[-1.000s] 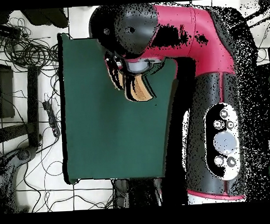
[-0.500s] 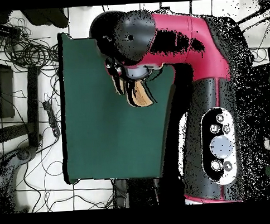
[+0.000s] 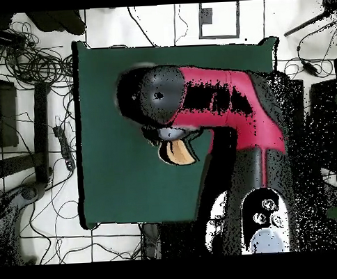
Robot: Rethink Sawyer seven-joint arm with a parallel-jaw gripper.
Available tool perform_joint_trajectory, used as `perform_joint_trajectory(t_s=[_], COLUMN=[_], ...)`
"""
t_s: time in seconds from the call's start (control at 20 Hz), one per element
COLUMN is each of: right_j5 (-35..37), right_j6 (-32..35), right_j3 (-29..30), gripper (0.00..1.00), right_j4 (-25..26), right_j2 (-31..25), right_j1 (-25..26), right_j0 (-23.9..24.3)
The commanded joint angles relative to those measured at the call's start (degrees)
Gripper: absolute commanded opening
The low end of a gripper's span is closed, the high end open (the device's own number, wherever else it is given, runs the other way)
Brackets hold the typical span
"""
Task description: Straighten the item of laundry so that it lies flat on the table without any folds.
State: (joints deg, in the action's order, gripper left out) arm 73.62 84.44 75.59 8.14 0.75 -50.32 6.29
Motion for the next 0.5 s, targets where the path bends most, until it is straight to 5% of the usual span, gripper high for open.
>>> perform_joint_trajectory(t_s=[0.05,0.5], right_j5=[-3.62,7.49], right_j6=[-0.32,-9.88], right_j3=[20.41,21.82], gripper=[0.0,0.0], right_j4=[7.14,5.58], right_j2=[5.87,2.3], right_j1=[-12.47,-16.49], right_j0=[-3.43,1.32])
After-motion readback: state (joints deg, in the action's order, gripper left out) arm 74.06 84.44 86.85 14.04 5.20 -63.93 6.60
